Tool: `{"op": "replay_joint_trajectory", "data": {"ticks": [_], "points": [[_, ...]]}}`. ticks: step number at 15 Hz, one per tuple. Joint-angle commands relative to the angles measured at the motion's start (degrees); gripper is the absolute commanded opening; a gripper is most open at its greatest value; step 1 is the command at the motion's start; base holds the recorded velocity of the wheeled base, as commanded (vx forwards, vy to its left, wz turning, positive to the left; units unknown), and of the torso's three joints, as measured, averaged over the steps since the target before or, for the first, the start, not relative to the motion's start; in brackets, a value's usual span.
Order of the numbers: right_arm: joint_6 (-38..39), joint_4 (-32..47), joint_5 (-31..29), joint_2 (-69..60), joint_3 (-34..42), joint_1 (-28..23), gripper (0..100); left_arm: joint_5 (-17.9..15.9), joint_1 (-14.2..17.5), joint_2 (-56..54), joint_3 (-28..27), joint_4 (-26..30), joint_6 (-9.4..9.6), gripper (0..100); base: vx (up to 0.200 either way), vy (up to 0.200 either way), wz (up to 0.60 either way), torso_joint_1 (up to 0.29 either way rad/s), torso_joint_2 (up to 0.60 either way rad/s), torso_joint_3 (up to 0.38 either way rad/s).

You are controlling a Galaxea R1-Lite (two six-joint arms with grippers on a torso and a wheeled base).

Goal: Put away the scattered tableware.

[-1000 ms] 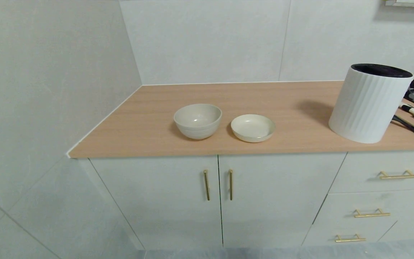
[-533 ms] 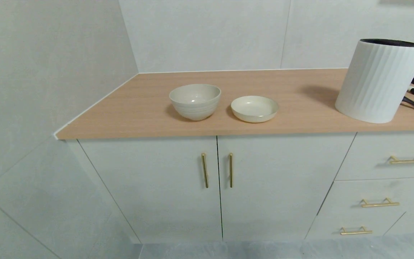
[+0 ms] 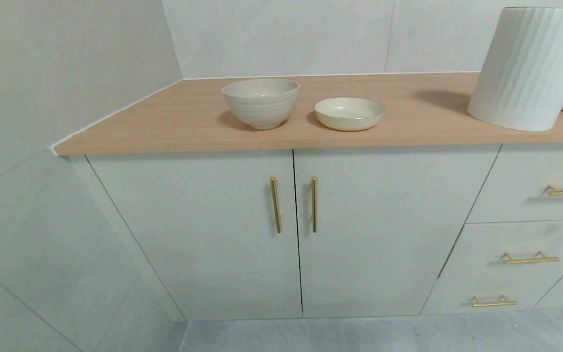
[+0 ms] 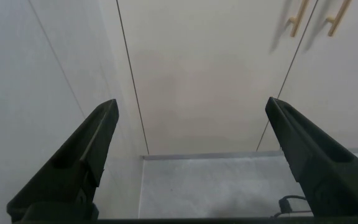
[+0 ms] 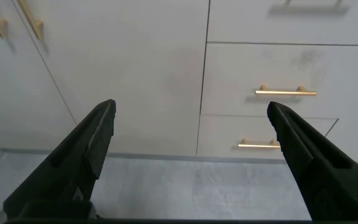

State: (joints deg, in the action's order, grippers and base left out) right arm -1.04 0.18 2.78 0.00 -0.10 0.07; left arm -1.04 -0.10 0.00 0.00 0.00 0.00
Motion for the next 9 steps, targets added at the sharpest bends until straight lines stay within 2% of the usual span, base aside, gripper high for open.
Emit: {"op": "replay_joint_trajectory", "data": {"ticks": [1,7,9], "points": [[-0.02,-0.01,0.03,0.0,0.01,0.01,100,-0.02,0.01,0.0,0.0,-0.09,0.0,100,0.0,0.0,0.0,-0.09,0.33,0.242],[-0.02,-0.01,0.03,0.0,0.01,0.01,100,-0.02,0.01,0.0,0.0,-0.09,0.0,100,0.0,0.0,0.0,-0.013,0.06,0.036],[-0.02,-0.01,0.03,0.0,0.01,0.01,100,-0.02,0.01,0.0,0.0,-0.09,-0.09,100,0.0,0.2,0.0,0.0,0.0,0.007]]}}
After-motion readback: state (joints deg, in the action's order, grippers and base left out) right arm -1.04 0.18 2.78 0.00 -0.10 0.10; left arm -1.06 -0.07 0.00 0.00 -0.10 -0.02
